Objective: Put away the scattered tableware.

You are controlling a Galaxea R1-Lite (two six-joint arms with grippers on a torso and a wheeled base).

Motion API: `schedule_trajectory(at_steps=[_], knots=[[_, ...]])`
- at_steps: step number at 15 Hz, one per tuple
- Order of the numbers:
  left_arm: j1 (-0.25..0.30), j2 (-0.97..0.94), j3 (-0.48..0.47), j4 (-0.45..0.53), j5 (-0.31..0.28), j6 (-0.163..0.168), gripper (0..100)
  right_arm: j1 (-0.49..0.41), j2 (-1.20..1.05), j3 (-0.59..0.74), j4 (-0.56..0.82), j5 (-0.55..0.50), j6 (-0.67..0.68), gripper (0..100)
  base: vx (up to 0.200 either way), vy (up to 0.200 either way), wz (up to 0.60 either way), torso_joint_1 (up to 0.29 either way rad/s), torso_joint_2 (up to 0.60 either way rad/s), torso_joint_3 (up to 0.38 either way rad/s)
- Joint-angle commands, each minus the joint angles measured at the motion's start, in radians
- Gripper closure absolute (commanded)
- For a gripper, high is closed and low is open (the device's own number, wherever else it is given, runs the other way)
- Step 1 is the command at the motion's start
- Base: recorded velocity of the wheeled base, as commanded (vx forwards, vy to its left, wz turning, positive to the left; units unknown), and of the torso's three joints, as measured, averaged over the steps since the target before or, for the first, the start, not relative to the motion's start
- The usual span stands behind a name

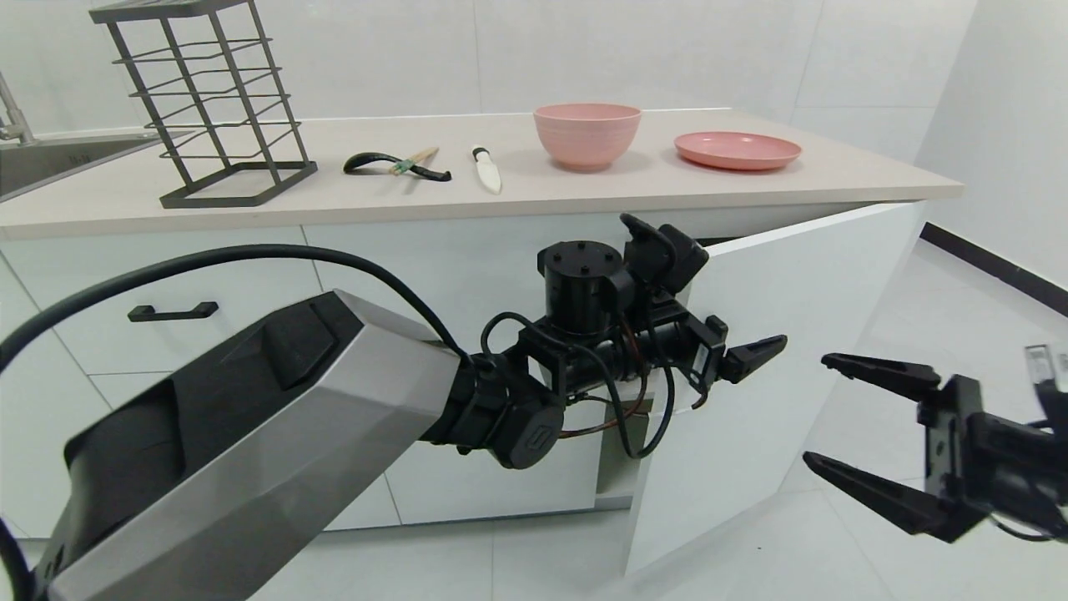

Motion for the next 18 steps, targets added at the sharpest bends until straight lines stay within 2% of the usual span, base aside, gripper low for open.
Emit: schedule_trajectory(at_steps=[1,3,6,7,10,13,15,16,17,18], knots=[[-0.001,0.009,0.003,-0.011,0.004,0.002,0,-0.013,-0.322,0.07,0.039,-0.006,-0.001,0,0.0,0.0,0.0,0.0,0.0,0.0],[-0.012,0.03,-0.001,-0.033,-0.009,0.001,0,-0.034,-0.419,0.056,0.039,-0.036,-0.003,0,0.0,0.0,0.0,0.0,0.0,0.0],[-0.042,0.045,0.006,-0.063,-0.045,0.001,0,-0.108,-0.523,-0.074,0.044,-0.065,-0.001,0,0.0,0.0,0.0,0.0,0.0,0.0],[-0.061,0.055,0.008,-0.077,-0.049,-0.005,0,-0.135,-0.537,-0.099,0.044,-0.065,-0.001,0,0.0,0.0,0.0,0.0,0.0,0.0],[-0.124,0.088,0.002,-0.126,-0.06,-0.061,0,-0.143,-0.535,-0.1,0.042,-0.066,-0.001,0,0.0,0.0,0.0,0.0,0.0,0.0],[-0.159,0.124,-0.024,-0.154,-0.062,-0.064,0,-0.143,-0.538,-0.138,0.037,-0.066,-0.001,0,0.0,0.0,0.0,0.0,0.0,0.0],[-0.206,0.168,-0.082,-0.169,-0.062,-0.082,0,-0.145,-0.54,-0.189,0.034,-0.068,-0.001,0,0.0,0.0,0.0,0.0,0.0,0.0],[-0.208,0.17,-0.086,-0.171,-0.062,-0.084,0,-0.145,-0.54,-0.192,0.034,-0.068,-0.001,0,0.0,0.0,0.0,0.0,0.0,0.0],[-0.272,0.232,-0.187,-0.177,-0.062,-0.11,0,-0.154,-0.554,-0.241,0.034,-0.068,-0.001,0,0.0,0.0,0.0,0.0,0.0,0.0],[-0.311,0.274,-0.247,-0.175,-0.06,-0.122,0,-0.168,-0.572,-0.27,0.034,-0.066,-0.001,0,0.0,0.0,0.0,0.0,0.0,0.0]])
